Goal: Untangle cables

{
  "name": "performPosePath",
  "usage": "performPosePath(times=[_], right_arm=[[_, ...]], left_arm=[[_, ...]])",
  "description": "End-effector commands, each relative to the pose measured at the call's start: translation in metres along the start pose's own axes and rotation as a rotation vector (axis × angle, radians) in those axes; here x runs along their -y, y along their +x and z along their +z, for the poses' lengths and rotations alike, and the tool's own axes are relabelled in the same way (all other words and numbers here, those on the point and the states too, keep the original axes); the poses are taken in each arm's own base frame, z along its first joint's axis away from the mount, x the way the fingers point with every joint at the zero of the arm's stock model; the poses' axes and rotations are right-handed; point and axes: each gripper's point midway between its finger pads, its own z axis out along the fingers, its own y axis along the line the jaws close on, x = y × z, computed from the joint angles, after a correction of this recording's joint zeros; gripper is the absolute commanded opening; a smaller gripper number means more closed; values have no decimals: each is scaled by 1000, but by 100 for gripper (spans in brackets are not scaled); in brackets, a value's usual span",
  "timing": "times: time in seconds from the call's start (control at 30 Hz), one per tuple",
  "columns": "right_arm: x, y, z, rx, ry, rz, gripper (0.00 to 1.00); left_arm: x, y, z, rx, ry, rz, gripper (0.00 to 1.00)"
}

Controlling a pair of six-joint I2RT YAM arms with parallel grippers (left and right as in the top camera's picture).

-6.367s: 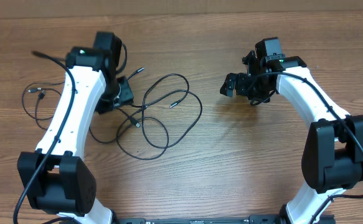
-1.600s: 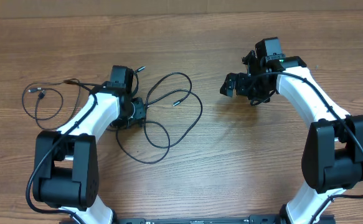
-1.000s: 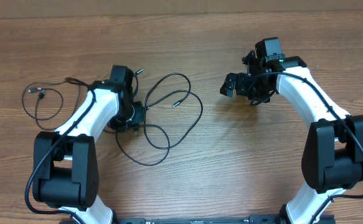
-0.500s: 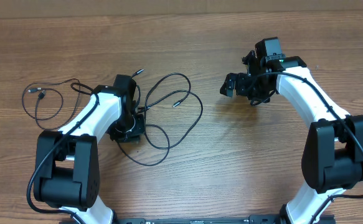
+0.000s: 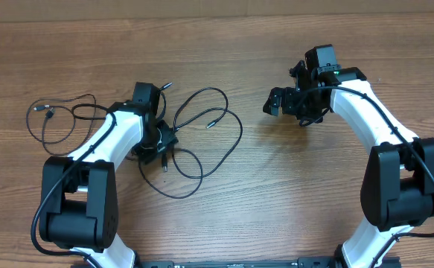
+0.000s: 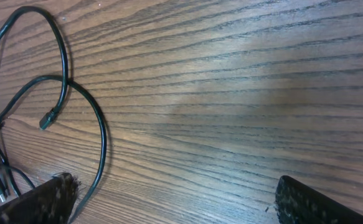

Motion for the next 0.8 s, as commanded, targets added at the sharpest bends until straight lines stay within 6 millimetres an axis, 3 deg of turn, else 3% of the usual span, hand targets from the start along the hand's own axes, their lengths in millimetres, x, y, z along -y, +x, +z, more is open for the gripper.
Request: performPosePath(times=[0.0, 0.27, 0.47, 0.77], right_arm=[[-3, -2, -7, 22, 1, -9, 100], [-3, -2, -7, 22, 1, -9, 100], [-3, -2, -7, 22, 1, -9, 100], [-3, -2, -7, 22, 1, -9, 100]], left_arm=[[-9, 0, 9, 25, -16, -194, 57], [-28, 14, 22, 3, -62, -262, 46], [-20, 27, 21, -78, -20, -284, 47], [-24, 18, 26, 13, -56, -278, 50]])
